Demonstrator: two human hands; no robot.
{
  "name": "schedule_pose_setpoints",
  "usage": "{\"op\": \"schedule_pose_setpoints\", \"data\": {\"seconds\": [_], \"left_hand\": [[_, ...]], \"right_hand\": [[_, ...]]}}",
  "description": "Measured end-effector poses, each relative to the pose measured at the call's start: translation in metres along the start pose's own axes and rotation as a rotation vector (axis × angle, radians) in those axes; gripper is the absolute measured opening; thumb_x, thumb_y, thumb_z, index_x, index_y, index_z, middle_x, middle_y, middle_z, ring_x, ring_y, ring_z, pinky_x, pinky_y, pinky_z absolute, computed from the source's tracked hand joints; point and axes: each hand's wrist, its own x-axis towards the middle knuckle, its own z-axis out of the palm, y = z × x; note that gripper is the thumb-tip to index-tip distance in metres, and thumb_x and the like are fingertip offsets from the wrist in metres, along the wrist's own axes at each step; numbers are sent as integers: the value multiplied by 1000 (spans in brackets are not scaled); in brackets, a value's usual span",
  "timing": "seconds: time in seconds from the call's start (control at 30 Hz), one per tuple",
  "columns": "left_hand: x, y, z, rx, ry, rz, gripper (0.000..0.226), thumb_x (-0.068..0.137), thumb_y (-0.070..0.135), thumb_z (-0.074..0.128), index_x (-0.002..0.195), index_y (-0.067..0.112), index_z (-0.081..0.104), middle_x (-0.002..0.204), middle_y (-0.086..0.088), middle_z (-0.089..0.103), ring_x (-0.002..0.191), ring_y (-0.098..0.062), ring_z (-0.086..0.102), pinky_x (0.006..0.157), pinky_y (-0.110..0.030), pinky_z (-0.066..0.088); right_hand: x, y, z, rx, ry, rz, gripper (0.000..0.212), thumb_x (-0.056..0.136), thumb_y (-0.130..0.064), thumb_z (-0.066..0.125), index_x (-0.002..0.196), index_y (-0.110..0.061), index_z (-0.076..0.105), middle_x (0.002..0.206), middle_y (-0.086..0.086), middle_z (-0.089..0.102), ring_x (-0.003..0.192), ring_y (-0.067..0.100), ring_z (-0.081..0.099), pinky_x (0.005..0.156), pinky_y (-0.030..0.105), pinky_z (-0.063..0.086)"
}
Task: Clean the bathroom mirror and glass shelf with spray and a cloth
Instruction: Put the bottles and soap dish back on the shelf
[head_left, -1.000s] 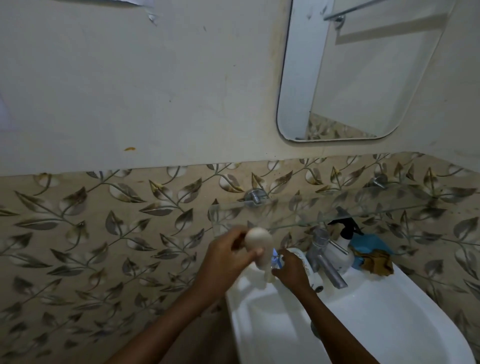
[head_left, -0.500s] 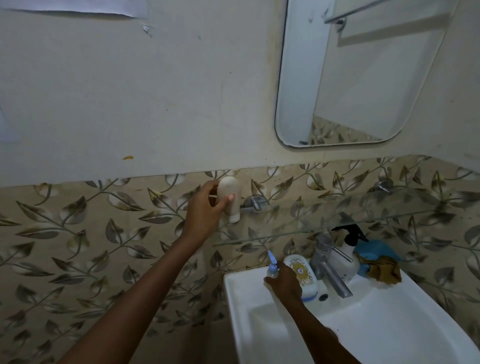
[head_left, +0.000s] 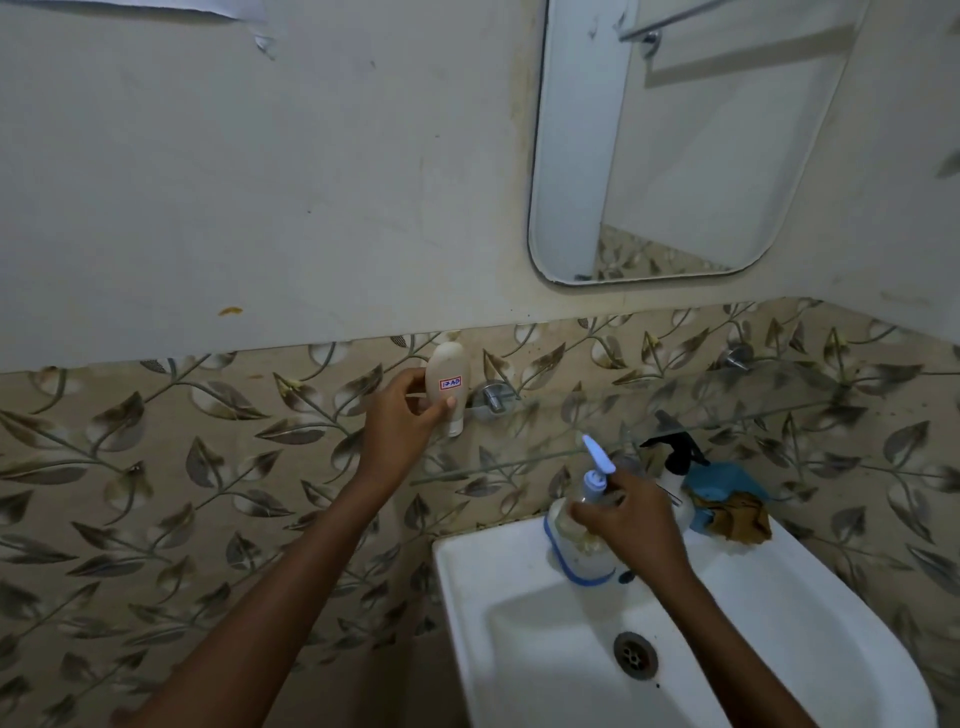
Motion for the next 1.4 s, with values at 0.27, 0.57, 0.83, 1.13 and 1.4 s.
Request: {"op": "schedule_pose_setpoints", "data": {"seconds": [0.27,0.57,0.83,1.13,1.4], "left_hand": [[-2,1,1,8,-11,-48,33,77,13,73,109,6,65,103,-10,70,80,-10,61,60,-9,42],[-5,2,1,0,7,-59,32,76,9,74,106,5,67,99,-10,71,80,-13,62,62,-14,44],[-3,-3,6,-43,2,-118,68,71,19,78,132,11,50,122,-7,63,107,-16,59,92,-40,51],[-28,28,2,162,180,268,52,77,32,50,127,19,47,126,-1,54,117,-23,46,97,-49,39],[-28,28,8,363,166,257,57,75,38,44,131,26,39,145,-4,35,136,-31,24,104,-58,27]], "right_hand": [[58,-67,-19,23,47,-170,25,70,-15,68,68,6,55,59,16,53,54,22,47,53,34,41],[111,-81,6,-53,22,-188,20,68,-15,69,75,-1,58,63,5,53,59,19,49,56,35,42],[103,-70,6,-31,-45,-72,52,70,-20,74,117,-9,54,98,7,61,87,19,56,70,28,40],[-3,53,30,47,271,226,17,85,-10,56,69,-13,53,70,6,54,68,18,53,54,28,38],[16,117,92,-370,-63,391,96,72,-46,73,145,-17,16,146,16,29,135,35,29,105,46,35]]}}
